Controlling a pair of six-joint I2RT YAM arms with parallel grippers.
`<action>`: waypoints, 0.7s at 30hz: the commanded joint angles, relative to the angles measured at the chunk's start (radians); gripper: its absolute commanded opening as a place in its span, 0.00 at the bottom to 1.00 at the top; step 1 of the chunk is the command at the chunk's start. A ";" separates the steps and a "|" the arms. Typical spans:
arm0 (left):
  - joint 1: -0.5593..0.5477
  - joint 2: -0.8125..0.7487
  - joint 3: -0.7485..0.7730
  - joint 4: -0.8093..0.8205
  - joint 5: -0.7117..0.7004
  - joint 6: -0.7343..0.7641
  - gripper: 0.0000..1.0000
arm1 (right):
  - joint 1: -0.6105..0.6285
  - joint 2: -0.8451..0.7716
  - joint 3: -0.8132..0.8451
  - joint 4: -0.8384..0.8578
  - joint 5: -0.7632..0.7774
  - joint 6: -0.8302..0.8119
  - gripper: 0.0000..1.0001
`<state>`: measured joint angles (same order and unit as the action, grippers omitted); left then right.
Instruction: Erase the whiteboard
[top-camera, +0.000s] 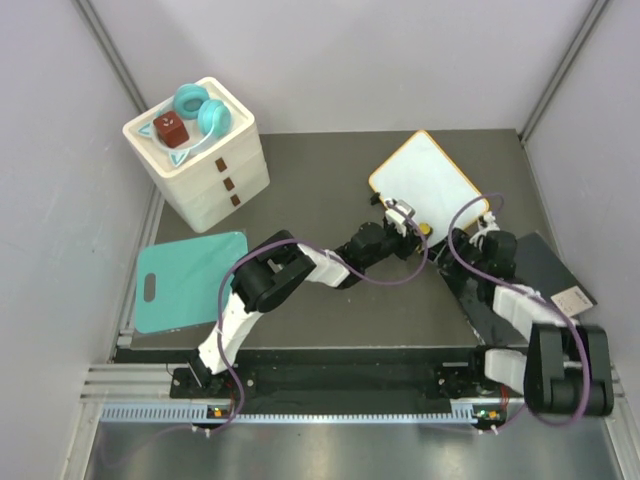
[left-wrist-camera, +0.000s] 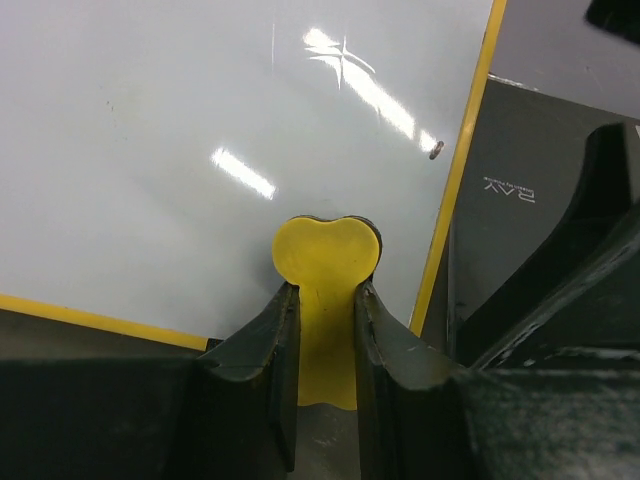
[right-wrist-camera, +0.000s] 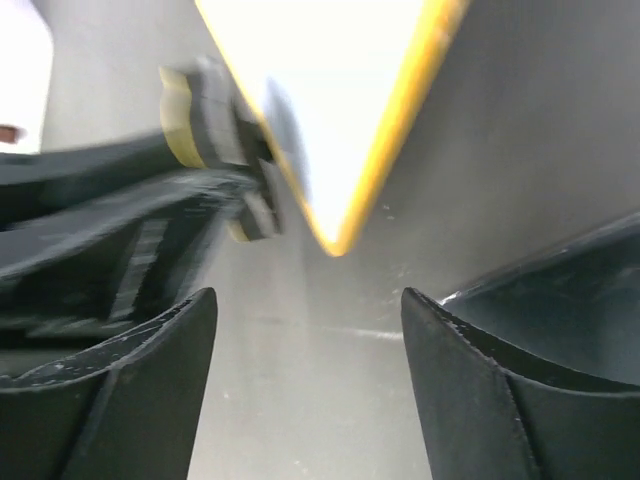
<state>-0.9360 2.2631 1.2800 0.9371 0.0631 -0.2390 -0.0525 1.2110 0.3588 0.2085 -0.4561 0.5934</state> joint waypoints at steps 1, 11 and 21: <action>-0.001 -0.073 -0.019 0.091 0.030 0.018 0.00 | 0.005 -0.271 0.019 -0.173 0.095 -0.024 0.74; 0.002 -0.112 0.042 0.026 0.061 0.058 0.00 | -0.053 -0.817 0.227 -0.624 0.420 -0.035 0.94; -0.006 -0.077 0.153 -0.009 0.072 0.043 0.00 | -0.052 -0.783 0.257 -0.601 0.453 -0.050 0.92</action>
<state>-0.9360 2.2143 1.3437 0.9085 0.1165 -0.1963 -0.0959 0.3801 0.6464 -0.3862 -0.0368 0.5606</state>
